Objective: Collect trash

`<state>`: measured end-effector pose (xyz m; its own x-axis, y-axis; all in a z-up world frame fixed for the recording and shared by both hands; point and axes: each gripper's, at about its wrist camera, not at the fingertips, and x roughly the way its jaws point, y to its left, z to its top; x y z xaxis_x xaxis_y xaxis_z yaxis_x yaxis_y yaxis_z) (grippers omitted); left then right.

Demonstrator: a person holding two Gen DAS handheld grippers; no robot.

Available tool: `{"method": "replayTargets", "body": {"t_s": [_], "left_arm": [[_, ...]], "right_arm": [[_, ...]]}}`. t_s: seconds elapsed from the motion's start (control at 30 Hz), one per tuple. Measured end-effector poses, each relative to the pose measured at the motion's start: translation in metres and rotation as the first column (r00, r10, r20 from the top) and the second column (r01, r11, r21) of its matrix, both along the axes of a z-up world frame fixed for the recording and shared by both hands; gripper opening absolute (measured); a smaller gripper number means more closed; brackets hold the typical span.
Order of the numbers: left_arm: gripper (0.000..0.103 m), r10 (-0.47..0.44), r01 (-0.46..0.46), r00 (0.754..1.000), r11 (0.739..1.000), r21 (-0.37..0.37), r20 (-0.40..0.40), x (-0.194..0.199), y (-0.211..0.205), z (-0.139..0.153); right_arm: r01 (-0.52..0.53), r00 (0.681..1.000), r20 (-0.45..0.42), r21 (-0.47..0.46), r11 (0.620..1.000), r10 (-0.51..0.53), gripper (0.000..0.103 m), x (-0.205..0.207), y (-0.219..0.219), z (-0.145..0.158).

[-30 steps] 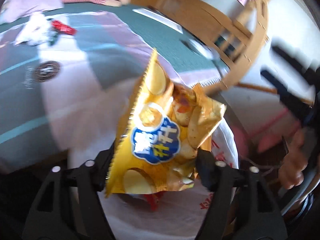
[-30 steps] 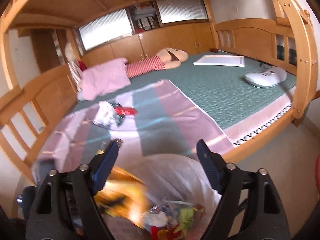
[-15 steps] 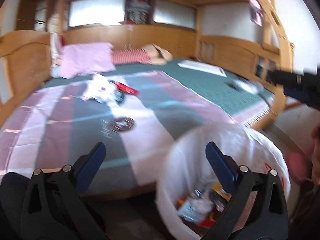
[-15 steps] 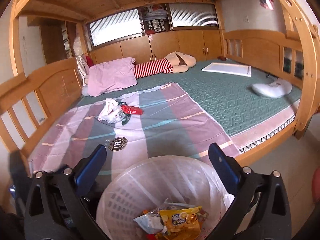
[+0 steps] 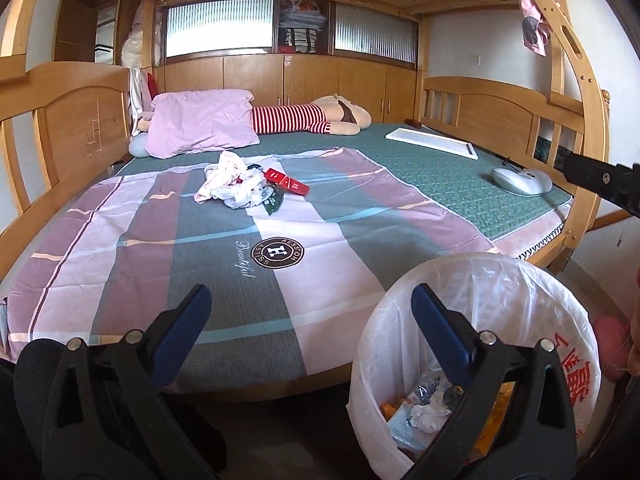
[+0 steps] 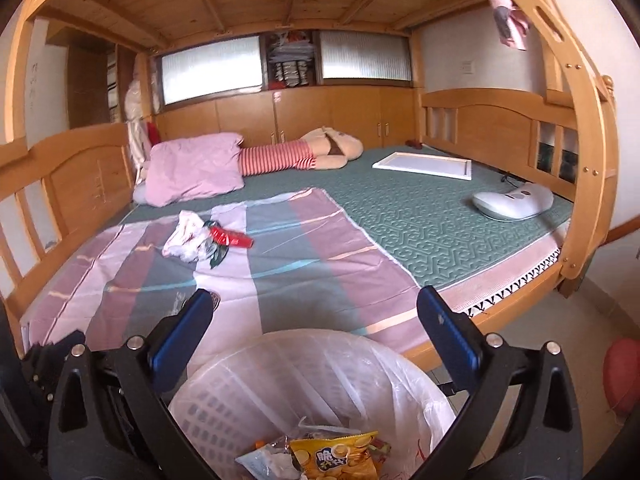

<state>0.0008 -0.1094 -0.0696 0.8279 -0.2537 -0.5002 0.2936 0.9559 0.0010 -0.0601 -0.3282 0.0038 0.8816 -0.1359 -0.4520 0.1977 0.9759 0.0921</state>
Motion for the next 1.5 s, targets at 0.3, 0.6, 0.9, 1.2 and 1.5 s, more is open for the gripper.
{"method": "replayTargets", "body": {"t_s": [0.3, 0.6, 0.9, 1.2, 1.5], "left_arm": [[0.099, 0.016, -0.015, 1.0, 1.0, 0.004, -0.02, 0.003, 0.003, -0.004], [0.099, 0.039, -0.04, 0.998, 0.999, -0.007, -0.059, 0.008, 0.007, -0.01], [0.099, 0.067, -0.068, 0.992, 0.998, -0.008, -0.105, 0.016, 0.017, -0.022], [0.099, 0.18, -0.181, 0.983, 0.983, -0.04, -0.022, 0.049, 0.052, 0.003], [0.099, 0.364, -0.389, 0.913, 0.913, -0.122, -0.185, 0.171, 0.115, 0.02]], "right_arm": [[-0.061, 0.997, -0.048, 0.044, 0.997, 0.063, 0.1, 0.005, 0.005, -0.005], [-0.058, 0.995, -0.073, 0.09, 0.994, 0.065, 0.1, 0.006, 0.002, -0.01], [-0.052, 0.988, -0.136, 0.181, 0.982, 0.078, 0.1, 0.024, 0.002, -0.028], [-0.079, 0.986, -0.131, 0.163, 0.983, 0.101, 0.1, 0.06, 0.007, -0.008], [-0.188, 0.97, -0.141, 0.078, 0.979, 0.198, 0.1, 0.131, 0.029, 0.019]]}}
